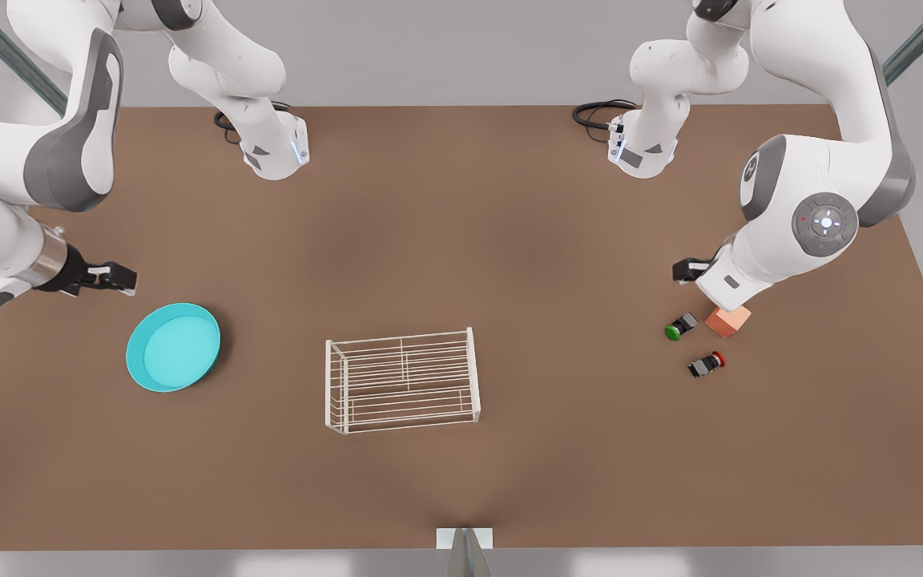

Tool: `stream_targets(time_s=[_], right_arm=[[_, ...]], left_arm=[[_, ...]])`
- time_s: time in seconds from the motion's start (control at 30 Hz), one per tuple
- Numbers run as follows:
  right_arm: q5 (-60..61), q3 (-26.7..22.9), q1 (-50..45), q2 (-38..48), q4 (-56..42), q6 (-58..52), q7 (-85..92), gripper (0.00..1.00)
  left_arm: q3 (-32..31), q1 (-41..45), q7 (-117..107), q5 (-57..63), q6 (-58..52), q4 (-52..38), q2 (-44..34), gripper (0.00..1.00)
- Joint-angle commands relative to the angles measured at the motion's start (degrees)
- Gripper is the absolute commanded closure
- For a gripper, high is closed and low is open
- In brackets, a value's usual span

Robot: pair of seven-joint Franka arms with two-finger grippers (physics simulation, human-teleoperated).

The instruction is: Place the plate on the shelf with right arm and place the red button switch in the plate with left arm

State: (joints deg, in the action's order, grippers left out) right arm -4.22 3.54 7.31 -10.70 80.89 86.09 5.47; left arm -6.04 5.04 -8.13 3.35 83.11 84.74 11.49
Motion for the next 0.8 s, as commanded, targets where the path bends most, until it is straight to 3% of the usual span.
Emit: stream_targets(time_s=[0.0,0.07,0.17,0.27,0.37,0.53,0.77], right_arm=[[0.09,-0.02,-0.01,0.06,-0.03,0.66,1.74,0.00],[0.09,-0.19,0.07,-0.20,-0.20,0.75,2.35,0.00],[0.44,-0.37,8.93,-7.92,-0.73,1.36,19.91,0.00],[3.34,-0.46,16.77,-13.64,2.43,9.00,27.31,0.00],[8.17,-0.46,20.73,-18.04,11.14,24.12,34.26,0.00],[17.32,-0.28,21.17,-24.46,10.96,37.92,38.39,0.00],[19.69,-0.37,22.13,-29.47,11.84,41.53,38.74,0.00]], left_arm=[[-0.02,-0.03,-1.98,-0.01,0.48,-0.02,-0.06,0.00],[-0.02,-0.03,-1.98,-0.10,0.21,-0.02,-0.06,0.00],[-0.02,-0.03,-1.98,-0.10,0.21,-0.02,-0.06,0.00],[-0.02,-0.20,-2.07,-0.10,0.21,-0.02,-0.06,0.00],[-0.02,-0.20,-2.16,-0.01,0.21,-0.02,-0.06,0.00],[-0.02,-0.29,-1.98,-0.01,0.21,0.07,0.29,0.00],[-0.02,-0.29,-1.81,-0.01,-0.40,0.07,0.29,0.00]])
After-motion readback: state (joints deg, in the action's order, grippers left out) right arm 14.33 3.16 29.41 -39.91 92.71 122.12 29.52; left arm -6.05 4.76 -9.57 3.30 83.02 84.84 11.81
